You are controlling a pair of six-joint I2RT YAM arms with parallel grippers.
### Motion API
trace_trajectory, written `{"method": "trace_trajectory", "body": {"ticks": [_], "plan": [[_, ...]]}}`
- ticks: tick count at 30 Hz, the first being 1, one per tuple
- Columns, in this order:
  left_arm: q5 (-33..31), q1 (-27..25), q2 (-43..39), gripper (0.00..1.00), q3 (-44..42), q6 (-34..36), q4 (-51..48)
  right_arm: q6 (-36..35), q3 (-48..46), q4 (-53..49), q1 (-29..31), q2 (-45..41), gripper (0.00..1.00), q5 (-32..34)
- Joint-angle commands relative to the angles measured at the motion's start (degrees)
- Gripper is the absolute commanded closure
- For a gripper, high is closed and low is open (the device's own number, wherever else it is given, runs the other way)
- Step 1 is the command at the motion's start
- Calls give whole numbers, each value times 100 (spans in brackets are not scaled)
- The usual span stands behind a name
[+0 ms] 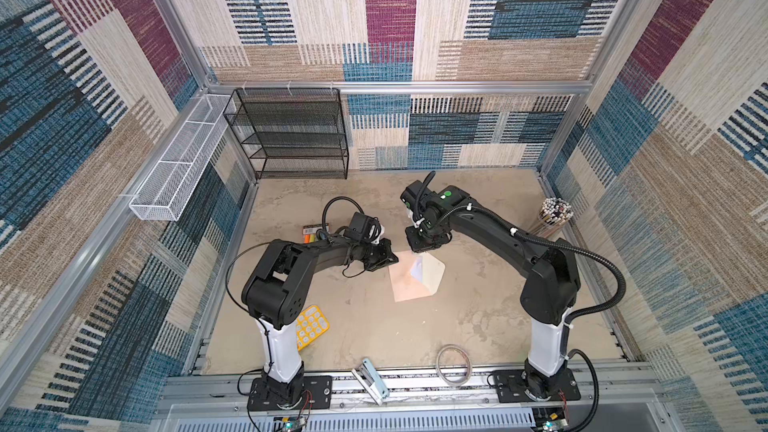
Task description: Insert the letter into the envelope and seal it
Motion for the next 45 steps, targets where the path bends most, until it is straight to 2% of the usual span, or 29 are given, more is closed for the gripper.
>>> {"method": "trace_trajectory", "body": {"ticks": [1, 10, 26, 44, 45], "plan": [[75, 33, 132, 100, 83, 312, -222, 47, 172, -181, 74, 198, 100, -114], [12, 77, 447, 100, 182, 577, -676, 66, 347, -202, 232, 661, 100, -196], [16, 119, 463, 100, 86, 730, -785, 51, 462, -176, 372, 1201, 100, -246], [10, 126, 437, 100, 147, 860, -976, 39, 627, -381, 392, 1711, 100, 373], [-158, 128, 436, 100, 156, 871, -992, 39, 627, -412, 393, 1719, 100, 410]]}}
